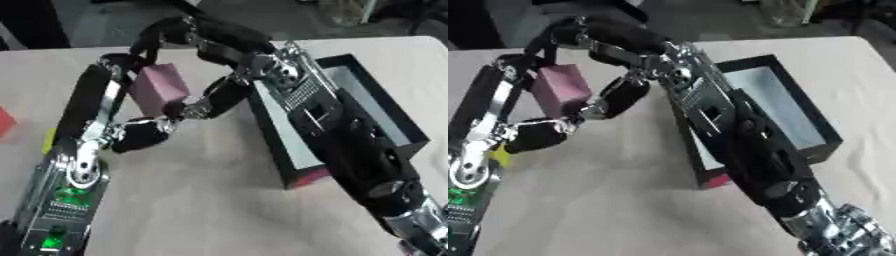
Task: Pick up the objects with one hand, pass them to the other hand, and then place them into the box on the other side of the table.
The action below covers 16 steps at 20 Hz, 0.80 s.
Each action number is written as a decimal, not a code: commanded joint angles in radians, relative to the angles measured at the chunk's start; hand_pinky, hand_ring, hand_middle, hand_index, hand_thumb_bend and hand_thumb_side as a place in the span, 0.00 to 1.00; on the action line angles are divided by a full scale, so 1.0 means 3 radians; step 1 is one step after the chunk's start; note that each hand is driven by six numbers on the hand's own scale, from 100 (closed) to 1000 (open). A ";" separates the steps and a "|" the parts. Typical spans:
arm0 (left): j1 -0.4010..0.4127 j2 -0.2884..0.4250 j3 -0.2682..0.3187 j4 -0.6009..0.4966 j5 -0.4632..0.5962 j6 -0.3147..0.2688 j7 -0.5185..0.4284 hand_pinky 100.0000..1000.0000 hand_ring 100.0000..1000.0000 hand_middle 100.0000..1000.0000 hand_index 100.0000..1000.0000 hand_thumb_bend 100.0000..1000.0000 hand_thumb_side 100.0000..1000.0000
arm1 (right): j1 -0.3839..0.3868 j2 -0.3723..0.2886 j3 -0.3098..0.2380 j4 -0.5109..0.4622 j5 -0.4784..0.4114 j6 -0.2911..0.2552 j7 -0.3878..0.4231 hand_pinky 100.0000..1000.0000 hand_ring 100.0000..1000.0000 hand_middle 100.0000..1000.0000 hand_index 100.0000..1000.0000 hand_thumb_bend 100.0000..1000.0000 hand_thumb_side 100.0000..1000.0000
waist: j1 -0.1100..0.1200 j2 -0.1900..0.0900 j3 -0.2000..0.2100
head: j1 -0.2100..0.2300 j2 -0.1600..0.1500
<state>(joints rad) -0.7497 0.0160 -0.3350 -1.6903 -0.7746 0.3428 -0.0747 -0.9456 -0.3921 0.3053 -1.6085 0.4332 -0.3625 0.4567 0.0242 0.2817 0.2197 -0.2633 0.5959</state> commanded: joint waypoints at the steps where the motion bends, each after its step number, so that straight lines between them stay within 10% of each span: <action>1: -0.0077 -0.0014 -0.0007 -0.0103 0.0038 -0.0034 0.0032 0.60 0.37 0.27 0.53 0.25 0.00 | -0.0040 -0.0012 0.0009 0.0025 -0.0005 0.0008 0.0043 0.82 0.89 0.78 0.83 0.34 0.00 | 0.0002 -0.0023 0.0000 | -0.0001 -0.0019; 16: -0.0083 -0.0014 -0.0005 -0.0124 0.0095 -0.0098 0.0050 0.60 0.37 0.27 0.53 0.24 0.00 | -0.0034 -0.0002 0.0030 0.0052 -0.0121 -0.0001 0.0272 0.82 0.87 0.66 0.82 0.33 0.00 | -0.0004 -0.0025 -0.0002 | -0.0003 -0.0007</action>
<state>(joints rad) -0.7465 0.0173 -0.3326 -1.6903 -0.7571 0.3271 -0.0630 -0.9496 -0.3920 0.2978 -1.6023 0.3965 -0.3636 0.5262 0.0239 0.2817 0.2196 -0.2633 0.5960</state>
